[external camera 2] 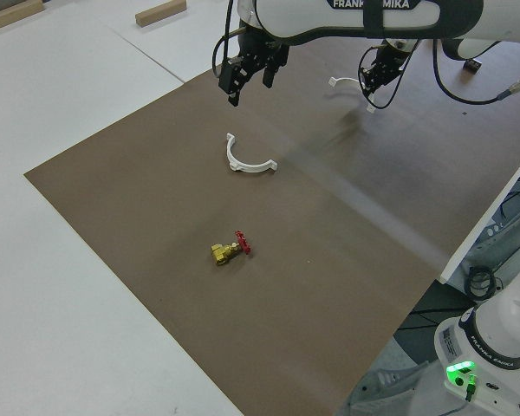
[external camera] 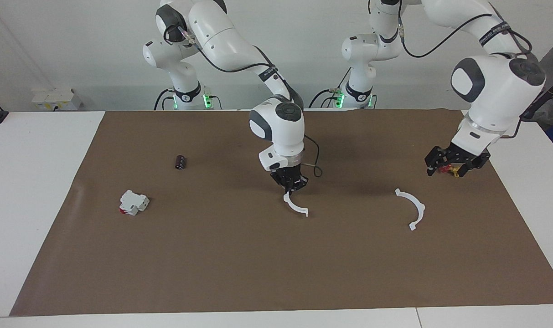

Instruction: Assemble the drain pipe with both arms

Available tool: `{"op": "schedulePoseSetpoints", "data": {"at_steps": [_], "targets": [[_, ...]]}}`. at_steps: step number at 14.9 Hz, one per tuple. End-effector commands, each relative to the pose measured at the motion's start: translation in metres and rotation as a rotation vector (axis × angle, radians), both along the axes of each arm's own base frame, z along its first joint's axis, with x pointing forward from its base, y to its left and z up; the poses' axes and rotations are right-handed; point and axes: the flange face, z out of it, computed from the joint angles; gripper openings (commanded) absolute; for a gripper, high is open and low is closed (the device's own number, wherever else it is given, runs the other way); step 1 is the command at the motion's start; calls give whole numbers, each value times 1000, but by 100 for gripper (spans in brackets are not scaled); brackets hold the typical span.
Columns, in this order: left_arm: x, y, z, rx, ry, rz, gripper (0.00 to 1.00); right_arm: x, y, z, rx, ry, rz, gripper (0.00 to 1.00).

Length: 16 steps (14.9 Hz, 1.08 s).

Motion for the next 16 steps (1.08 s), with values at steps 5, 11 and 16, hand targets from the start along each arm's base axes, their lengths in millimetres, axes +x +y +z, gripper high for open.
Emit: {"op": "schedulePoseSetpoints", "data": {"at_steps": [5, 11, 16], "targets": [[-9, 3, -89, -9, -35, 25, 84, 2, 11, -25, 1, -19, 16, 4], [-6, 1, -130, -21, 5, 127, 75, 1, 10, -26, -6, -15, 18, 24], [-2, 4, -144, -21, -10, 133, 71, 6, 11, -20, -12, -12, 14, 77]]}}
